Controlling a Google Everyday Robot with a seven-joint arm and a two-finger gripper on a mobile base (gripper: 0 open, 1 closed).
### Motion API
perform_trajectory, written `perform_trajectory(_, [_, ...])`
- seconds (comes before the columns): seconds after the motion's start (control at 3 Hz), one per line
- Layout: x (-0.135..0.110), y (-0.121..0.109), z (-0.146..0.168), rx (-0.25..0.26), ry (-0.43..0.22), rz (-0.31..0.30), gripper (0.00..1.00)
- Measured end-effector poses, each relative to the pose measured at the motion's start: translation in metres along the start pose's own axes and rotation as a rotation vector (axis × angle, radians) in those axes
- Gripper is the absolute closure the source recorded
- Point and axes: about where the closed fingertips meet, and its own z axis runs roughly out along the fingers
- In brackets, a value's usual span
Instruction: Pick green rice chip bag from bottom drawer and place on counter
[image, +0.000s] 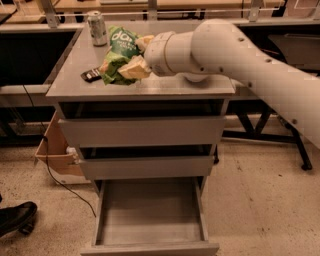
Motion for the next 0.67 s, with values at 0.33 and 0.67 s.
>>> perform_trajectory(0.33, [0.005, -0.007, 0.035, 0.013, 0.043, -0.006, 1.0])
perform_trajectory(0.67, [0.028, -0.017, 0.06, 0.022, 0.085, 0.004, 1.0])
